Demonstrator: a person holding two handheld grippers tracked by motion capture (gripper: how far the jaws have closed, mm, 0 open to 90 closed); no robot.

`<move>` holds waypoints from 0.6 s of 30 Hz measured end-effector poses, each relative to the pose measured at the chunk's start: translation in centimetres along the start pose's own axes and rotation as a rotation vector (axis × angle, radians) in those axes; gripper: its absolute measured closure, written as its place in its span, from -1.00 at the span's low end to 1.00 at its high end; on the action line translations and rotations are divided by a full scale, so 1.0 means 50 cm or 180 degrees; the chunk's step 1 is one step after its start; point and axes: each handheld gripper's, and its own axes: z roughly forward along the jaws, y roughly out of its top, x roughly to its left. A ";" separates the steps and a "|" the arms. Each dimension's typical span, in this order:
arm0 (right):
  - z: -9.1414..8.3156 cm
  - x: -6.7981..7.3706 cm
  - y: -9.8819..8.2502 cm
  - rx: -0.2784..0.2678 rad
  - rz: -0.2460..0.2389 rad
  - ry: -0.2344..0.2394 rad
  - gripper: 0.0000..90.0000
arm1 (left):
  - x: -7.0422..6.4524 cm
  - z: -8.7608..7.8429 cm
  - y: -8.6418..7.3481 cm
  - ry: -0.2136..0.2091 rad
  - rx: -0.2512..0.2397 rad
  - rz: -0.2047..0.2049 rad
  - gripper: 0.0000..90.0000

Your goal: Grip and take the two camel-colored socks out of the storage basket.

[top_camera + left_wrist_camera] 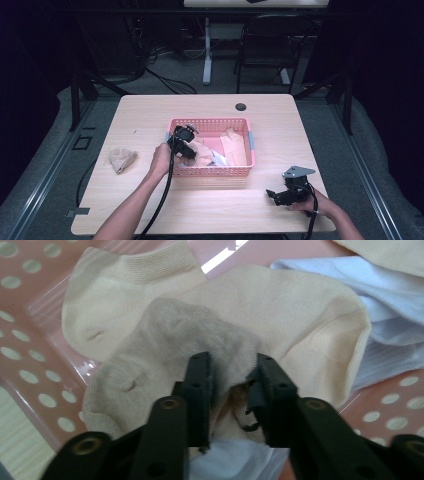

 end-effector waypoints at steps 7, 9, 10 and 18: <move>0.000 0.000 0.000 -0.0002 -0.0001 0.0001 -1.00 | 0.008 -0.022 -0.005 -0.0022 -0.0131 0.0042 0.90; 0.000 0.000 0.000 -0.0003 0.0000 0.0001 -1.00 | 0.015 -0.041 -0.011 -0.0046 -0.0235 0.0033 0.90; 0.000 0.000 0.000 -0.0008 0.0004 0.0002 -1.00 | 0.018 -0.049 -0.014 -0.0068 -0.0275 0.0032 0.90; 0.000 0.000 0.000 -0.0006 0.0003 0.0002 -1.00 | 0.036 -0.109 -0.033 -0.0160 -0.0579 0.0029 0.90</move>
